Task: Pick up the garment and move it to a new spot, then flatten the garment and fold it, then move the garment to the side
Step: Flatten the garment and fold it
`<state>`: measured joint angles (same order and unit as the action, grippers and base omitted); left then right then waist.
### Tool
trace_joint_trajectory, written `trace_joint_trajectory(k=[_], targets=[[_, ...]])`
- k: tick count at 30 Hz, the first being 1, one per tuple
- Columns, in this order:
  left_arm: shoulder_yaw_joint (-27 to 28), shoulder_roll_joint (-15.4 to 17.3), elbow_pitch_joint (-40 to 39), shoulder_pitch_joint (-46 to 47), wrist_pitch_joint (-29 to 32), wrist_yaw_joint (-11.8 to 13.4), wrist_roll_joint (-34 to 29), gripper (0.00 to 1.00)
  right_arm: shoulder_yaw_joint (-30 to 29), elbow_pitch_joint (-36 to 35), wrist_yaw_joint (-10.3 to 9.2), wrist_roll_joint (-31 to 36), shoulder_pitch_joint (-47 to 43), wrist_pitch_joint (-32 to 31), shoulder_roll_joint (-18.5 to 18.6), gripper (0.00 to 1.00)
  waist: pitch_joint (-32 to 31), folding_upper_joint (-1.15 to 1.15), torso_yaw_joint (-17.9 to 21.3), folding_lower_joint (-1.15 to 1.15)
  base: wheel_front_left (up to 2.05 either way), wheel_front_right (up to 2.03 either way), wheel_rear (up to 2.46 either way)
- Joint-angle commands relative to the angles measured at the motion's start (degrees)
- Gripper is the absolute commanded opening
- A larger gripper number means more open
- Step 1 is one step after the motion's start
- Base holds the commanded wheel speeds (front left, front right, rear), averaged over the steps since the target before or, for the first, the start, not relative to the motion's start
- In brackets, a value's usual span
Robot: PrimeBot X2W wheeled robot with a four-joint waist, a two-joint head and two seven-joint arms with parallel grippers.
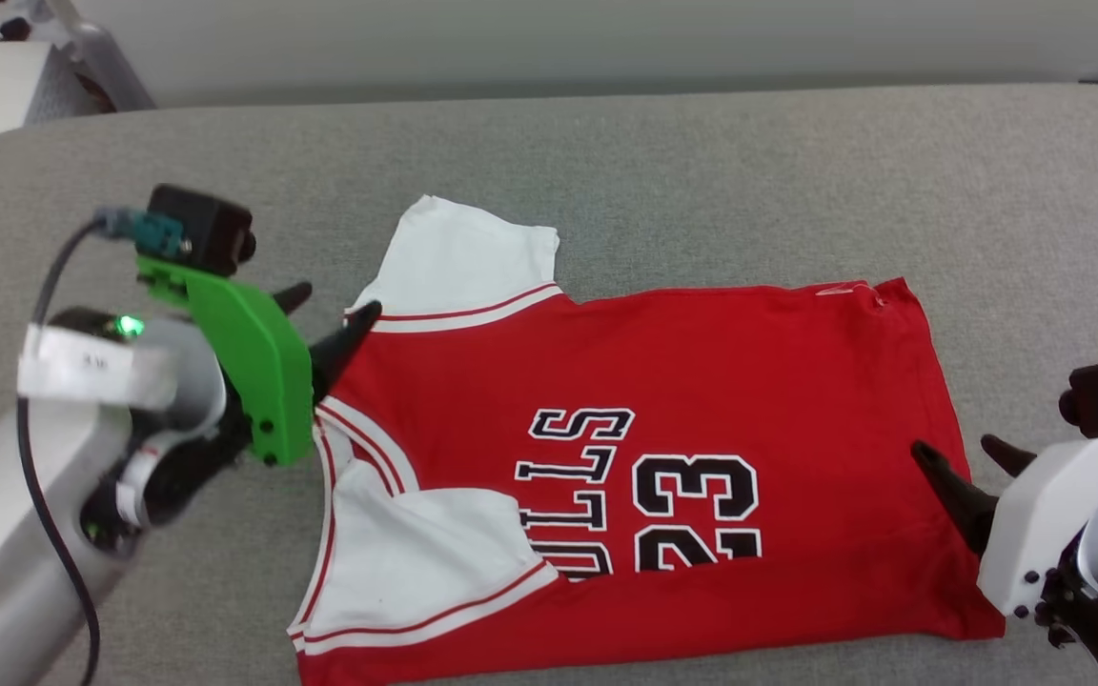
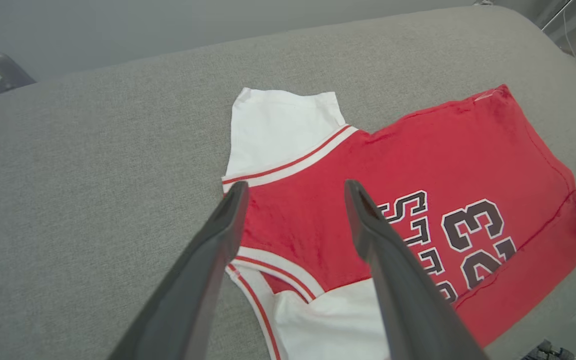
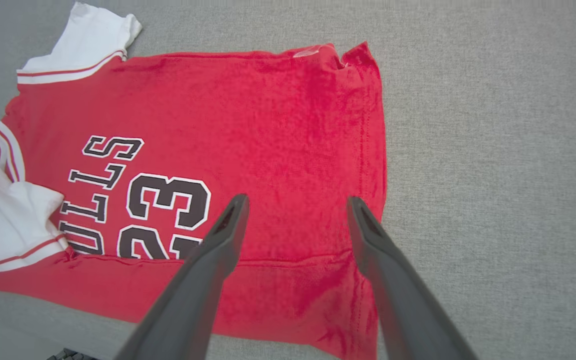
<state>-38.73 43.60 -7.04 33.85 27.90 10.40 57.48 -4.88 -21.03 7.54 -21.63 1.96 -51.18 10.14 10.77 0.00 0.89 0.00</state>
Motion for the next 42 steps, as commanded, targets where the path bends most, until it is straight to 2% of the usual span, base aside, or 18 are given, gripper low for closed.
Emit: trace_joint_trajectory(k=[1, 9, 15, 22, 28, 31, 32, 33, 37, 42], targets=[[0.08, 0.40, 1.54, 4.14, 2.65, -1.08, 0.57, 1.00, 0.75, -1.08, -0.05, -0.21, 1.38, 0.07, -0.42, 1.00, 5.13, 0.00, 4.06, 0.00, 0.00, 0.00, 0.00], [-0.64, -2.50, 15.97, 21.31, 14.15, -4.93, 1.22, 1.00, 4.10, -3.77, -0.05, -0.90, 4.73, 0.91, -1.48, 1.00, 12.28, 0.00, 8.51, 0.00, 0.00, 0.00, 0.00], [-2.85, -6.17, 27.51, 29.28, 18.49, -6.81, -0.30, 1.00, 5.96, -3.40, -0.05, -1.26, 6.62, 2.01, -1.37, 1.00, 15.88, 0.00, 10.54, 0.00, 0.00, 0.00, 0.00], [-5.21, -7.77, 38.87, 33.86, 18.09, -9.54, -3.58, 1.00, 8.13, -1.63, -0.05, -1.40, 8.08, 3.96, -1.91, 1.00, 18.14, 0.00, 11.97, 0.00, 0.00, 0.00, 0.00], [-5.90, -9.03, 45.11, 35.16, 14.13, -11.76, -5.20, 1.00, 9.03, -0.71, -0.05, -1.57, 8.47, 5.12, -2.11, 1.00, 18.86, 0.00, 12.40, 0.00, 0.00, 0.00, 0.00], [-6.55, -9.77, 47.55, 35.56, 14.08, -12.64, -5.50, 1.00, 8.95, -0.56, -0.05, -1.55, 8.56, 5.43, -1.95, 1.00, 19.29, 0.00, 12.35, 0.00, 0.00, 0.00, 0.00], [-6.70, -10.19, 48.41, 35.61, 14.65, -13.05, -5.15, 0.58, 8.90, -0.49, -0.05, -1.54, 8.62, 5.49, -1.87, 1.00, 19.44, 0.00, 12.29, 0.00, 0.00, 0.00, 0.00], [-6.78, -10.51, 49.00, 35.68, 15.06, -13.31, -4.89, 0.00, 8.89, -0.43, -0.05, -1.51, 8.68, 5.54, -1.81, 1.00, 19.54, 0.00, 12.24, 0.00, 0.00, 0.00, 0.00], [-7.55, -11.39, 51.02, 35.95, 16.77, -13.73, -4.64, 0.00, 8.97, -0.10, -0.05, -1.37, 9.12, 5.64, -1.81, 1.00, 19.62, 0.00, 11.92, 0.00, 0.00, 0.00, 0.00], [-6.37, -12.54, 51.90, 35.83, 13.56, -14.45, -3.49, 0.00, 8.73, 0.53, -0.05, -1.19, 9.86, 4.99, -0.96, 1.00, 17.75, 0.00, 11.14, 0.00, 0.00, 0.00, 0.00]])
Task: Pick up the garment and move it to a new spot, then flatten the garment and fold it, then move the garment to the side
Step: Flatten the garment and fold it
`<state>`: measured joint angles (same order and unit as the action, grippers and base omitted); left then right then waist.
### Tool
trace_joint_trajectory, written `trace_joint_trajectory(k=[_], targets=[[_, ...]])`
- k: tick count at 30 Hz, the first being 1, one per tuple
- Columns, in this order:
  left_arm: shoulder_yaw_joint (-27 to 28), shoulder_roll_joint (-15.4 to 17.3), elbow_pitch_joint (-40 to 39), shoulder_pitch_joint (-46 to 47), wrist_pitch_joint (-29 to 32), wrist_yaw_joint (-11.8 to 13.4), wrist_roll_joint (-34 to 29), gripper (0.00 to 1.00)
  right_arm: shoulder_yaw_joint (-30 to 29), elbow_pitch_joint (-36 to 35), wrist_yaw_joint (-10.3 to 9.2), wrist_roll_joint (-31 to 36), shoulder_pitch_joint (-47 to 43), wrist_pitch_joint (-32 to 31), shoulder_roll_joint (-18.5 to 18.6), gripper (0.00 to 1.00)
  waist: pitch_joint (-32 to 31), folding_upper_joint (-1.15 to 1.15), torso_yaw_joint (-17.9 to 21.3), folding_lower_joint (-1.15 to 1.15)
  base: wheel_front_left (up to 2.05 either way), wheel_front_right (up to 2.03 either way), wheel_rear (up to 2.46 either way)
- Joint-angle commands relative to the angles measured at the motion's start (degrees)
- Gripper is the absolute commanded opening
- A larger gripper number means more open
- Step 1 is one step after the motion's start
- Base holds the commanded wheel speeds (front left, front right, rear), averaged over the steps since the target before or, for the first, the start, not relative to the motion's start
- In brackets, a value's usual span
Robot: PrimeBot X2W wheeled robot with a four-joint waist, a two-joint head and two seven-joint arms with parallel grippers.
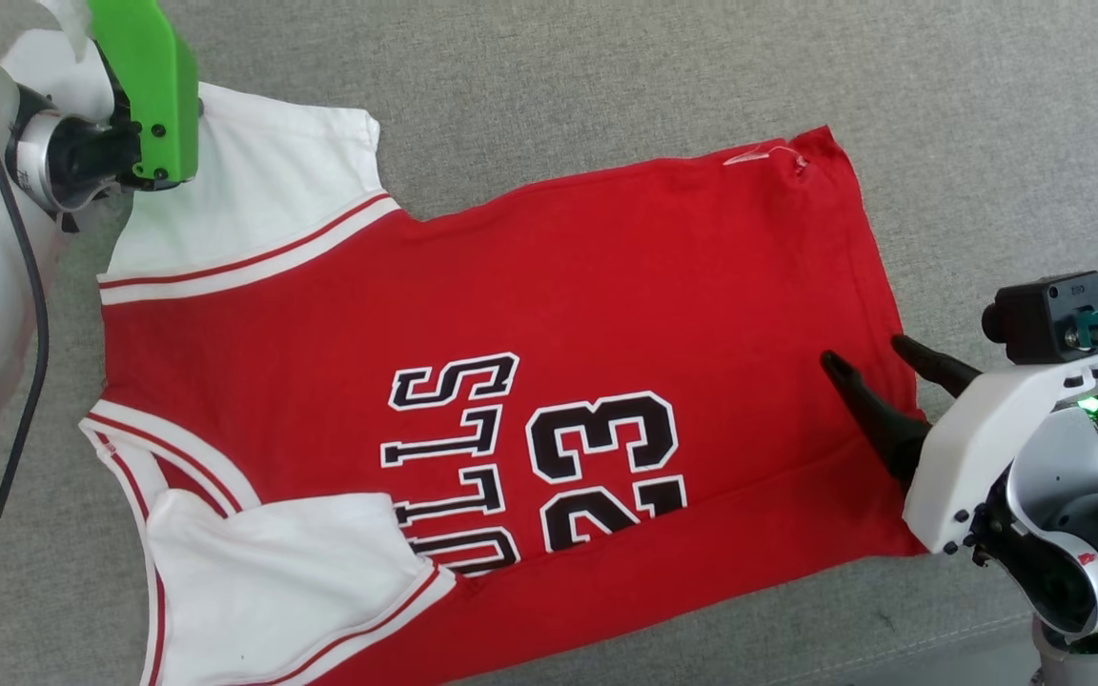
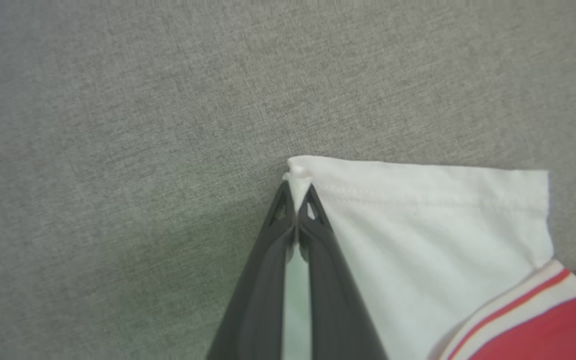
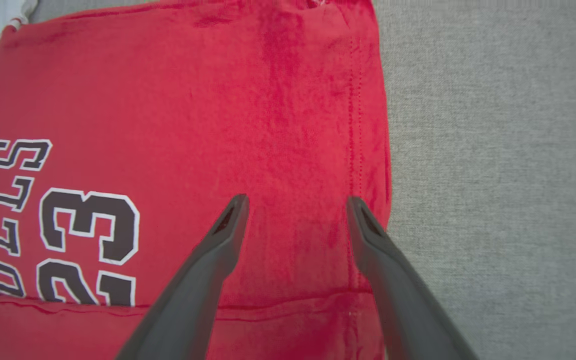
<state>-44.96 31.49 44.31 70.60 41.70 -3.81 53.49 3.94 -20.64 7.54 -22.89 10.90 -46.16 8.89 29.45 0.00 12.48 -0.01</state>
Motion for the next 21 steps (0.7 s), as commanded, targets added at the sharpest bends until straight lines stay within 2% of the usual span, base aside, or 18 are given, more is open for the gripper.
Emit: trace_joint_trajectory(k=[1, 6, 12, 21], targets=[[0.10, -0.65, 0.61, -1.00, -0.93, -0.37, 0.72, 0.00, -0.23, 0.23, -0.05, 0.05, 1.06, -0.36, 0.55, 1.00, -1.46, 0.00, -0.66, 0.01, 0.00, 0.00, 0.00], [0.62, -1.72, -1.17, -2.46, -4.49, -1.90, 2.05, 0.00, -3.41, 1.41, -0.05, -1.18, 4.03, -6.04, 2.64, 1.00, -6.04, 0.00, -3.37, 0.01, 0.00, 0.00, 0.00], [0.36, -1.80, -5.93, -5.02, -7.33, -2.33, 2.24, 0.00, -6.48, 4.63, -0.05, -0.98, 9.74, -12.90, 3.21, 1.00, -7.53, 0.00, -6.44, 0.01, 0.00, 0.00, 0.00], [-0.11, -0.20, -17.46, -7.45, -7.92, -0.50, 1.57, 0.00, -7.08, 14.00, -0.05, 1.16, 21.21, -19.22, 5.65, 1.00, -4.57, 0.00, -10.62, 0.01, 0.00, 0.00, 0.00]])
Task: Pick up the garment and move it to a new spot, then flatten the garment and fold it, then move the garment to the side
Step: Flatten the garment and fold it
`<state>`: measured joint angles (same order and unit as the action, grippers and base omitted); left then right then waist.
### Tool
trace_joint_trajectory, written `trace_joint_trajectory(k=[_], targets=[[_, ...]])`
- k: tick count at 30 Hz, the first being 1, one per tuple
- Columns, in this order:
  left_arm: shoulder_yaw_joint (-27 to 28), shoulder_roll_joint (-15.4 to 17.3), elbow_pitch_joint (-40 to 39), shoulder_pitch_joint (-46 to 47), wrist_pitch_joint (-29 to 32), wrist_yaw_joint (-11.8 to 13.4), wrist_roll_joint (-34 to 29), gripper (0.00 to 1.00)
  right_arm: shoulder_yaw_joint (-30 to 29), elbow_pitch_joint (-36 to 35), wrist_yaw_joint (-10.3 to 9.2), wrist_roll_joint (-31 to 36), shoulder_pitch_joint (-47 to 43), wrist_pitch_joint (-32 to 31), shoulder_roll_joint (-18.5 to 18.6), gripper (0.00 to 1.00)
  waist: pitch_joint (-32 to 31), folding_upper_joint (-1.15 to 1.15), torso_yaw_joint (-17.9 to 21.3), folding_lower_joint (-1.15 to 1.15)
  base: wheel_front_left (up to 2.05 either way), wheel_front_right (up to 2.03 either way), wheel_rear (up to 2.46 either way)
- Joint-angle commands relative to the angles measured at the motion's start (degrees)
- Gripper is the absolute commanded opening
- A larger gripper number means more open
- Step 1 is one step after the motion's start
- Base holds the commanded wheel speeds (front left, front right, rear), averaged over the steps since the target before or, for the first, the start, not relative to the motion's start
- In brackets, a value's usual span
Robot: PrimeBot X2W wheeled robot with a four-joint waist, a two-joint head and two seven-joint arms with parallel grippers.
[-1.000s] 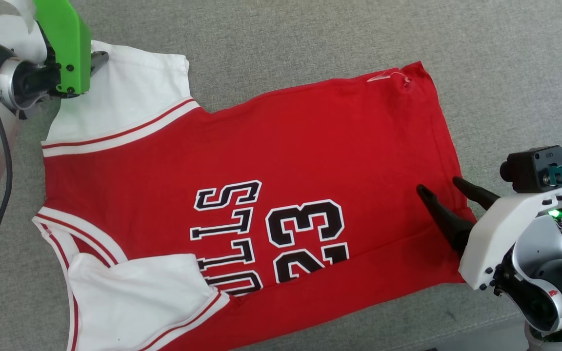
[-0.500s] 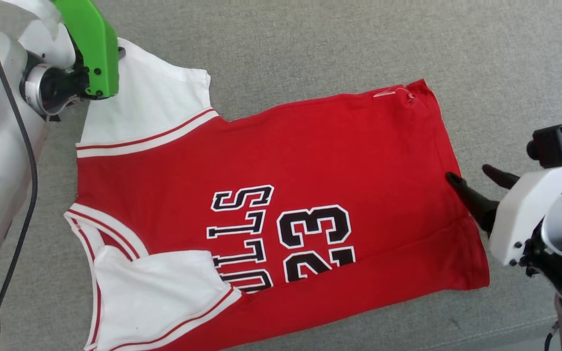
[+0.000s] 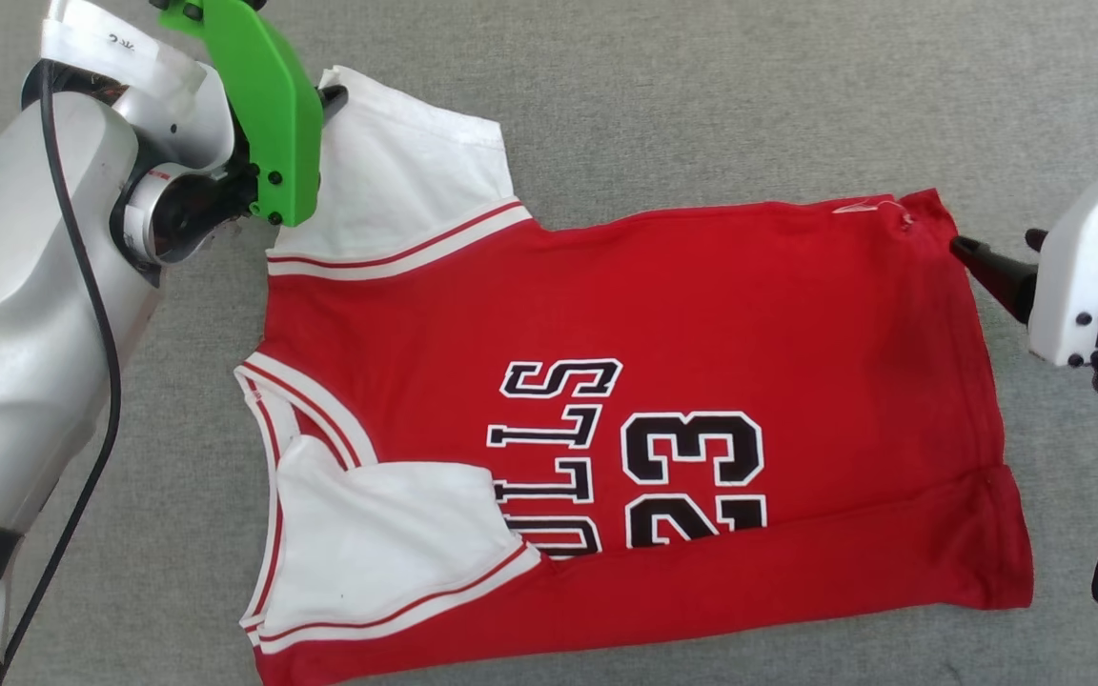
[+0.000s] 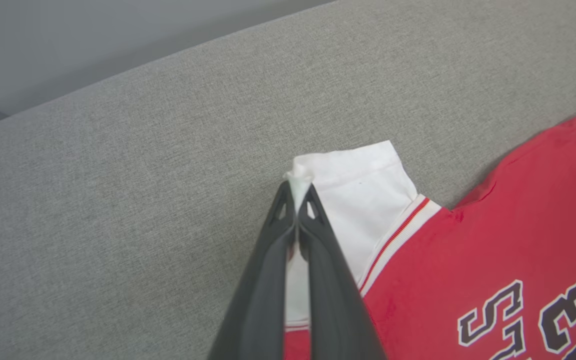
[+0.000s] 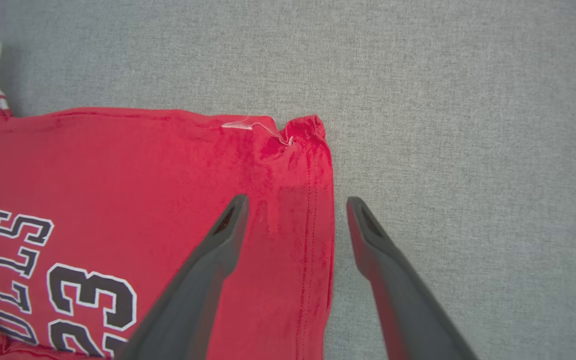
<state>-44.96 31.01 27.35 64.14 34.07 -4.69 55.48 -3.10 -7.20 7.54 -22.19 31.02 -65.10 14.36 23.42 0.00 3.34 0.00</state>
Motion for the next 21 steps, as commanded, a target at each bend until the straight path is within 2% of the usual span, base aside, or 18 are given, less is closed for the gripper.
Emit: trace_joint_trajectory(k=[1, 10, 21], targets=[[-0.16, 0.46, -1.58, -1.16, -0.24, 0.63, -0.50, 0.00, -0.19, 1.79, -0.05, 0.63, 2.20, -0.50, 0.16, 1.00, 1.79, 0.00, -1.80, 0.00, 0.00, 0.00, 0.00], [-0.73, 1.60, -8.84, -1.85, -0.24, 2.54, -1.81, 0.00, 0.69, 13.27, -0.05, 4.31, 9.65, 0.93, 1.91, 1.00, 4.04, 0.00, -4.26, 0.00, 0.00, 0.00, 0.00], [-0.78, 2.27, -13.07, -2.58, -0.61, 3.75, -2.08, 0.00, 4.51, 22.14, -0.05, 4.30, 10.42, 2.63, 2.09, 1.00, 5.24, 0.00, -5.50, 0.00, 0.00, 0.00, 0.00]])
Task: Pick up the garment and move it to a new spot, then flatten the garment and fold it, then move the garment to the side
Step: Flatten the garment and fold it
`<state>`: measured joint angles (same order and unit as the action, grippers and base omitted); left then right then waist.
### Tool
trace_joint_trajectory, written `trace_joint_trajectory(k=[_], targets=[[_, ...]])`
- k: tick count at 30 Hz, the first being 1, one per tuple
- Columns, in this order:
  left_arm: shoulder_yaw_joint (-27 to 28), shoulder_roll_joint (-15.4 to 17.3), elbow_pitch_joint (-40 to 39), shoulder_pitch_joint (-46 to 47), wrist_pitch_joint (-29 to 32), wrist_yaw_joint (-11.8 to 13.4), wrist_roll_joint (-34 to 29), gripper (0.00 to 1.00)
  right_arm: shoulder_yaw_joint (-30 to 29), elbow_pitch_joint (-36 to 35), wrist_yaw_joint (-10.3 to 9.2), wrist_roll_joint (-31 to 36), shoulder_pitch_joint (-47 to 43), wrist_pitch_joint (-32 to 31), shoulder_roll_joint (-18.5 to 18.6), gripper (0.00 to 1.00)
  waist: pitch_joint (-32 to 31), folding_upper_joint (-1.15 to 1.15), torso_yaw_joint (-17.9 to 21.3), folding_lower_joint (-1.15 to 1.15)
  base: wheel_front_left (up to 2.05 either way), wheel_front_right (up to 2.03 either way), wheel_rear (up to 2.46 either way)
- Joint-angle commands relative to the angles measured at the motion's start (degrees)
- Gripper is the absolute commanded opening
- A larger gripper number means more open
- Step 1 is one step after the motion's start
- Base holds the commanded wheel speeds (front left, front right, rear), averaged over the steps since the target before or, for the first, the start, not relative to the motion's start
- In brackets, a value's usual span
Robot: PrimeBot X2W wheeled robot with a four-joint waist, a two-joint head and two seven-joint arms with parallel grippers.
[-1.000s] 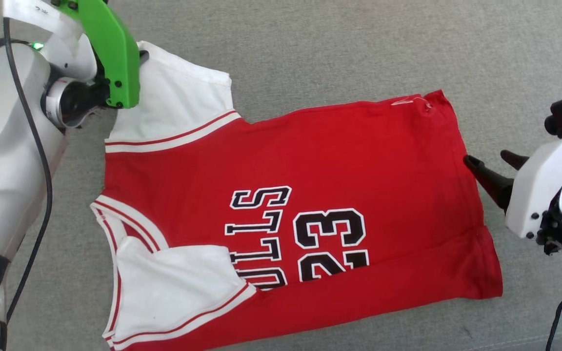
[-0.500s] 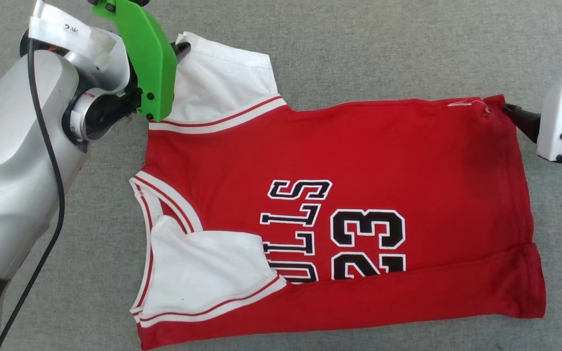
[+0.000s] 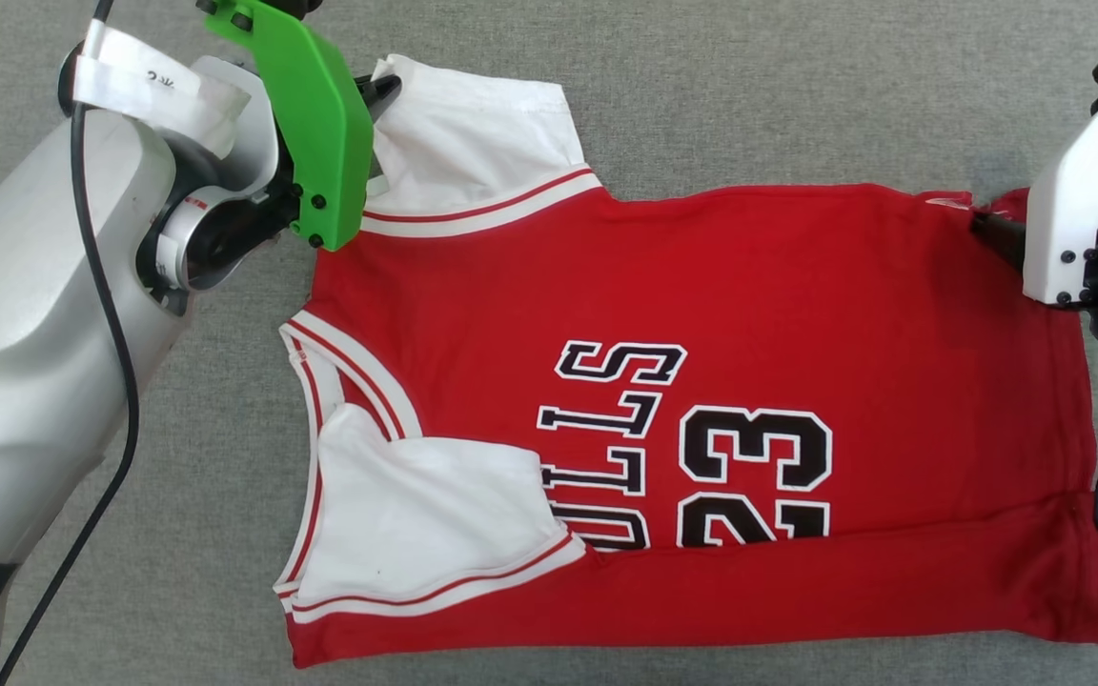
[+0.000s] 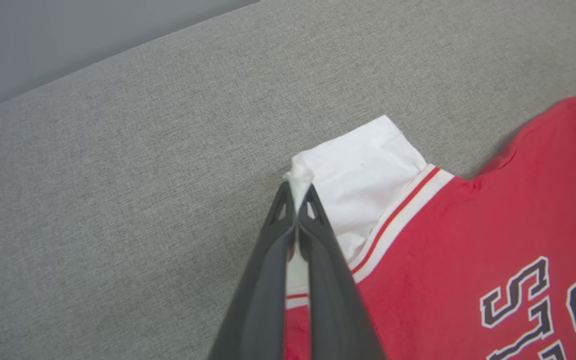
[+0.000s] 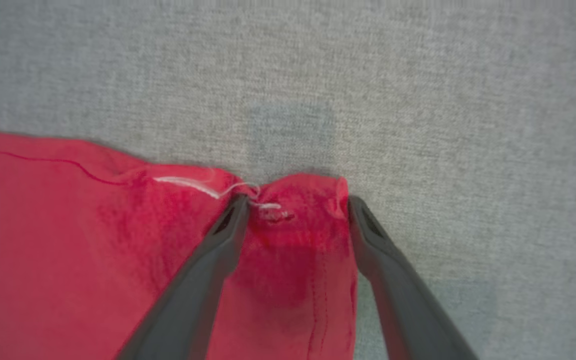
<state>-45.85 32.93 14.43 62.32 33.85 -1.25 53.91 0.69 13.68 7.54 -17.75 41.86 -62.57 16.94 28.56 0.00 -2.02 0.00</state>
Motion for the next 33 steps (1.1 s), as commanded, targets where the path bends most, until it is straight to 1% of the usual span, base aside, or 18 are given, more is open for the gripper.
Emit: trace_joint_trajectory(k=[1, 4, 5, 6, 10, 17, 24, 33], targets=[[0.09, 0.36, -0.40, -0.91, -0.46, 0.40, -0.49, 0.00, 1.17, 1.94, -0.05, -0.25, -0.70, 0.35, -0.40, 1.00, 0.12, 0.00, -0.25, 0.00, 0.00, 0.00, 0.00], [0.02, 0.46, -0.82, -1.28, -0.64, 0.54, -0.46, 0.00, 2.37, 3.83, -0.05, -1.24, -1.45, 0.72, -0.27, 1.00, 0.02, 0.00, -0.42, 0.00, 0.00, 0.00, 0.00], [0.05, 0.48, -0.88, -1.47, -0.83, 0.62, -0.42, 0.00, 2.46, 4.60, -0.05, -1.83, -1.69, 1.05, -0.36, 0.97, -0.16, 0.00, -0.44, 0.00, 0.00, 0.00, 0.00], [0.07, 0.50, -0.89, -1.65, -0.99, 0.69, -0.39, 0.00, 2.28, 5.20, -0.05, -2.51, -1.80, 1.55, -0.53, 0.00, -0.33, 0.00, -0.46, 0.00, 0.00, 0.00, 0.00], [0.27, 0.54, -0.58, -2.73, -2.29, 0.88, -0.25, 0.00, 1.66, 6.89, -0.05, -3.98, -1.82, 6.16, 0.08, 0.00, -1.58, 0.00, -0.48, 0.00, 0.00, 0.00, 0.00], [0.76, 0.53, 0.53, -6.20, -5.25, 0.98, 0.88, 0.00, 0.29, 7.90, -0.05, -7.52, -3.45, 13.56, 1.56, 0.00, -6.12, 0.00, -0.22, 0.00, 0.00, 0.00, 0.00], [0.84, 0.36, 0.91, -9.99, -7.21, 1.21, 2.23, 0.00, 0.06, 7.13, -0.05, -10.64, -7.20, 21.22, 3.78, 0.00, -10.52, 0.00, -0.34, 0.00, 0.00, 0.00, 0.00], [0.65, 1.59, -1.09, -15.82, -9.63, 2.06, 3.21, 0.00, -0.78, 5.63, -0.05, -14.36, -13.42, 28.53, 4.33, 0.00, -16.55, 0.00, -0.54, 0.00, 0.00, 0.00, 0.00]])
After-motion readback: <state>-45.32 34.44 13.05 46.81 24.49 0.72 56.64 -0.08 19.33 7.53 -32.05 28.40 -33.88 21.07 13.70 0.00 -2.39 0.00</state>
